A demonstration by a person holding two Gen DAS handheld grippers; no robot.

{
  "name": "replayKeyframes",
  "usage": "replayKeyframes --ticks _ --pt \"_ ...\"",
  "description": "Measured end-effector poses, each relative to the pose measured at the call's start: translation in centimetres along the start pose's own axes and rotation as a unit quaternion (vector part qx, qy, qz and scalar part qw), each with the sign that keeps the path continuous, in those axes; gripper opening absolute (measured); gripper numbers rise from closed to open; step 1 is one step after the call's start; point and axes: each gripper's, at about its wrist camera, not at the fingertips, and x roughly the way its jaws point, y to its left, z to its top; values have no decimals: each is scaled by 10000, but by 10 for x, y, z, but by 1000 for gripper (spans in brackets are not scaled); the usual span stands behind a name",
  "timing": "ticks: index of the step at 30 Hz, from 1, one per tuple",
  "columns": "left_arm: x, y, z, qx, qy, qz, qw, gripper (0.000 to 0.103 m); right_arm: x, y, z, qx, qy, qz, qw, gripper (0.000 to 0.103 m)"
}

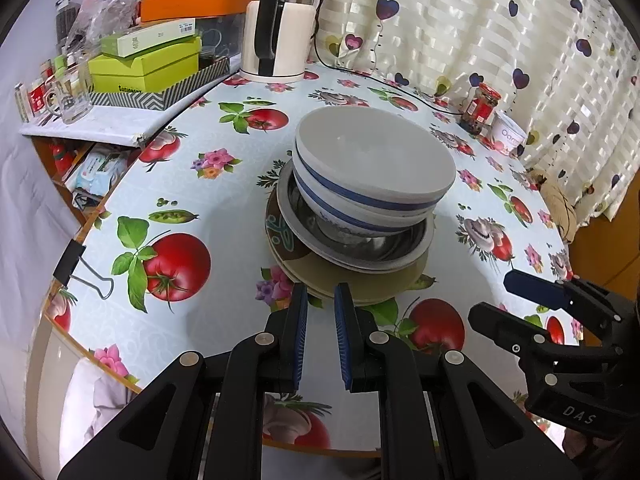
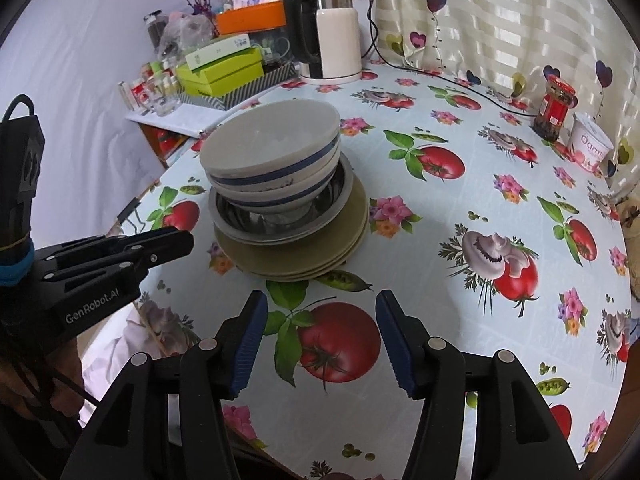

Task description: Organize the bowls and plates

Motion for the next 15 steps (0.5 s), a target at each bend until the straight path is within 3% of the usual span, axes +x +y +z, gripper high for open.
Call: replayKeyframes --ticks 15 --pt "5 4 -4 41 38 86 9999 14 4 7 2 -145 45 -94 9998 58"
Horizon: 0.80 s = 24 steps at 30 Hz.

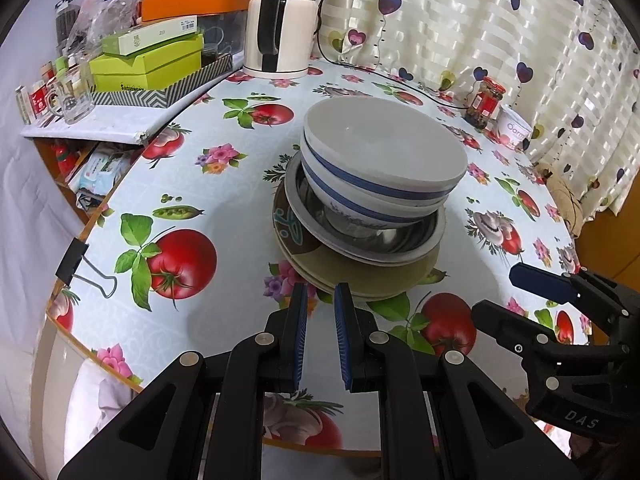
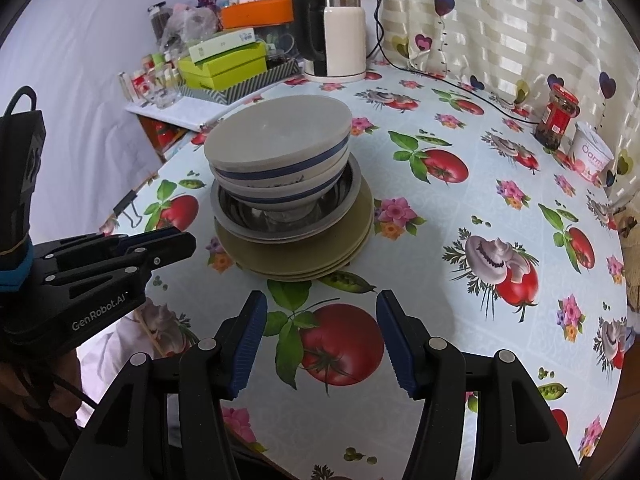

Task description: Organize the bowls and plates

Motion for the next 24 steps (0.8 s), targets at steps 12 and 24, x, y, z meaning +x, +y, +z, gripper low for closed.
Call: replayKeyframes --ticks 12,24 --pt "8 2 -1 56 56 190 9998 14 15 -5 -4 -8 91 38 10000 64" --pt "16 0 -1 167 142 228 9995 14 20 -9 -5 -51 119 50 9999 66"
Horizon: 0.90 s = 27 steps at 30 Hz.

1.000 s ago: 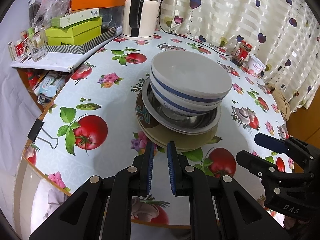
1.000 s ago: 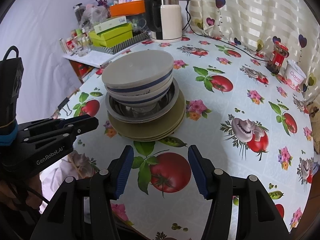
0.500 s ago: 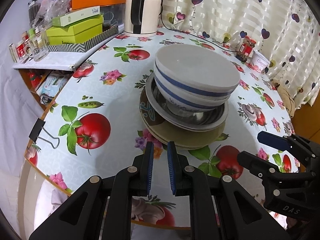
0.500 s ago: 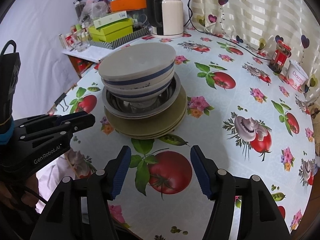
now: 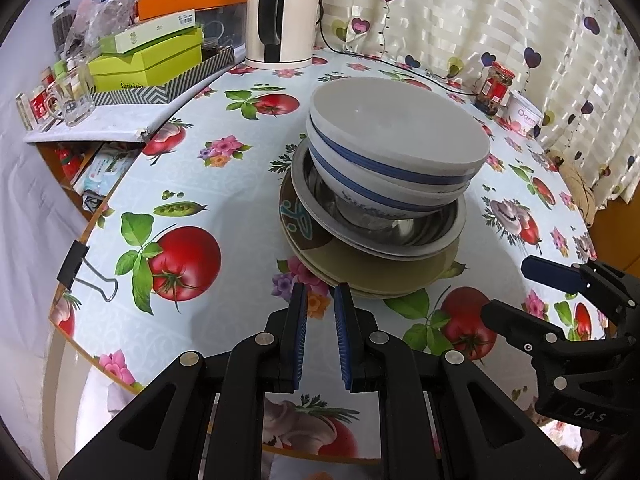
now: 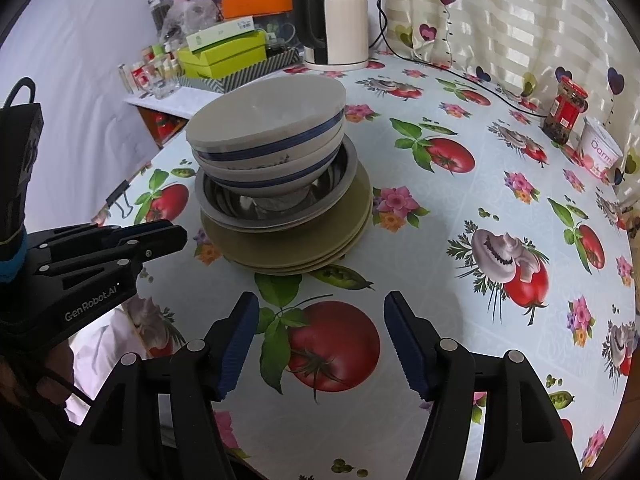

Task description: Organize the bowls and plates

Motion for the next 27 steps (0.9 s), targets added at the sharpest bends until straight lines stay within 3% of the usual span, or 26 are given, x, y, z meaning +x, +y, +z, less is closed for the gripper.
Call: replayKeyframes --ticks 27 --pt "5 -4 0 106 74 24 9999 14 5 0 1 -180 -21 97 9998 69"
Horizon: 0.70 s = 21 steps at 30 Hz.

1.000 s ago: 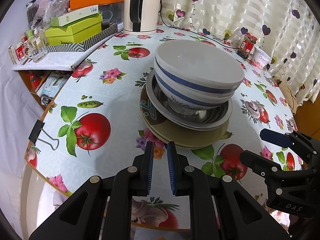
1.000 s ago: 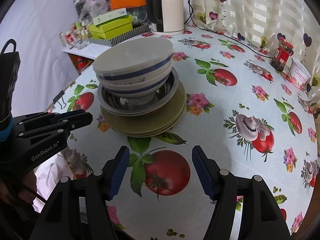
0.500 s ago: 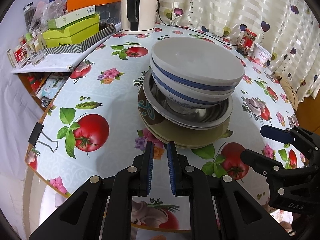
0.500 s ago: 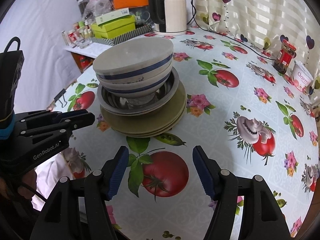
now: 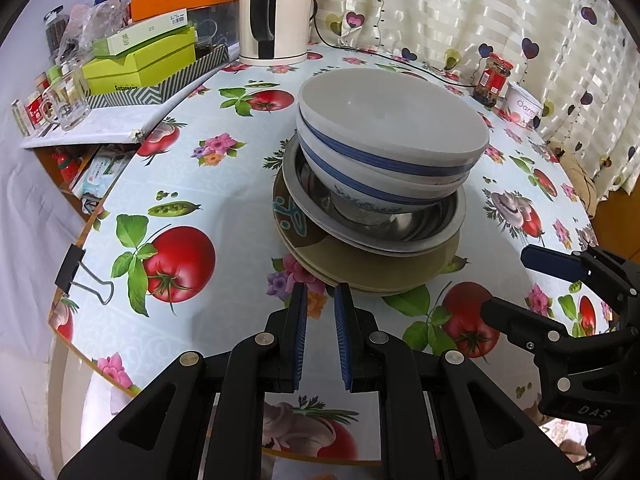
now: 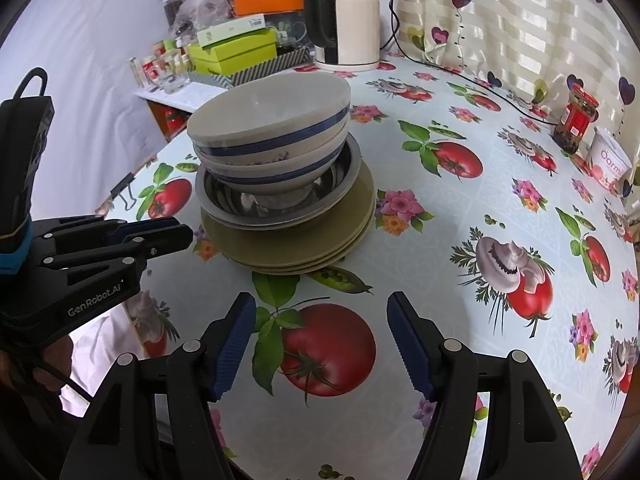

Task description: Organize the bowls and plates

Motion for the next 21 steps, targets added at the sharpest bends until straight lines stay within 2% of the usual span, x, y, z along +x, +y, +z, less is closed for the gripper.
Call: replayKeyframes --ticks 21 --pt "0 0 0 10 18 -4 10000 14 0 2 -1 -66 -8 33 10000 71"
